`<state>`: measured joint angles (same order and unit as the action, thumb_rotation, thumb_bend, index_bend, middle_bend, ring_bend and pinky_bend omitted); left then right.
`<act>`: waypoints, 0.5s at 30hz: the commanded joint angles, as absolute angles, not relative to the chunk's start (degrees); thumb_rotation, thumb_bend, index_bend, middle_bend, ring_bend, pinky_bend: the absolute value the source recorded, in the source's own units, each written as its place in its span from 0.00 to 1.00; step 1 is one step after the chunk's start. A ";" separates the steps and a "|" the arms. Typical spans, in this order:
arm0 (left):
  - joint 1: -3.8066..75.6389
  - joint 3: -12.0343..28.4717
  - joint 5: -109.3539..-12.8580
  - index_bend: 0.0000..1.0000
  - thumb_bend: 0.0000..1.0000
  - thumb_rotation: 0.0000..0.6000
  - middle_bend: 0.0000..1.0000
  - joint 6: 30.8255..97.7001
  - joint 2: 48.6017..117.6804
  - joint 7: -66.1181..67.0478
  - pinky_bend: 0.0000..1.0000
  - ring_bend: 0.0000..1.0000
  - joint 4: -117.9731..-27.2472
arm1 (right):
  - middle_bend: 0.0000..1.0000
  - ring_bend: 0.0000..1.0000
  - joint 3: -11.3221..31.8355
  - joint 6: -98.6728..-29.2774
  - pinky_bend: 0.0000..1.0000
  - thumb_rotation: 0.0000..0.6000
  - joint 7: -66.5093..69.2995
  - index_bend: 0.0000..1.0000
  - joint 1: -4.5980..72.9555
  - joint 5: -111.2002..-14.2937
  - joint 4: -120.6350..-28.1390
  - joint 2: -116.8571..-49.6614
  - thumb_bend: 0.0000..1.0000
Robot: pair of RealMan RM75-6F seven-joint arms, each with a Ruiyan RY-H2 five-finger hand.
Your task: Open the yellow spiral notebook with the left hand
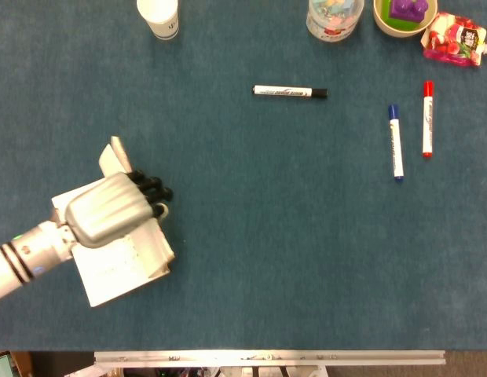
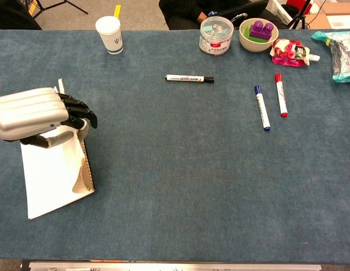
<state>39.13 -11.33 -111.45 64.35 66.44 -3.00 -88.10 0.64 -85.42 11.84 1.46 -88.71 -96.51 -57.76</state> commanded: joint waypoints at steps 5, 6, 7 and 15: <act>45.00 -7.67 -109.07 0.60 0.55 1.00 0.30 51.16 68.85 8.58 0.36 0.26 -96.71 | 0.32 0.22 0.64 -85.76 0.29 1.00 13.49 0.36 0.94 -88.18 -95.10 -57.74 0.39; 45.29 -7.12 -108.31 0.60 0.55 1.00 0.29 49.89 69.42 10.20 0.36 0.26 -97.21 | 0.32 0.22 0.65 -85.78 0.29 1.00 13.73 0.36 0.87 -88.10 -94.90 -57.77 0.39; 45.48 -6.54 -107.42 0.59 0.55 1.00 0.29 48.74 70.11 11.83 0.36 0.26 -97.54 | 0.32 0.22 0.65 -85.78 0.29 1.00 13.97 0.36 0.82 -88.01 -94.67 -57.80 0.39; 45.65 -2.21 -96.71 0.57 0.55 1.00 0.26 41.54 75.97 23.19 0.35 0.24 -98.03 | 0.32 0.22 0.75 -86.06 0.29 1.00 15.46 0.36 0.47 -87.79 -93.45 -57.83 0.39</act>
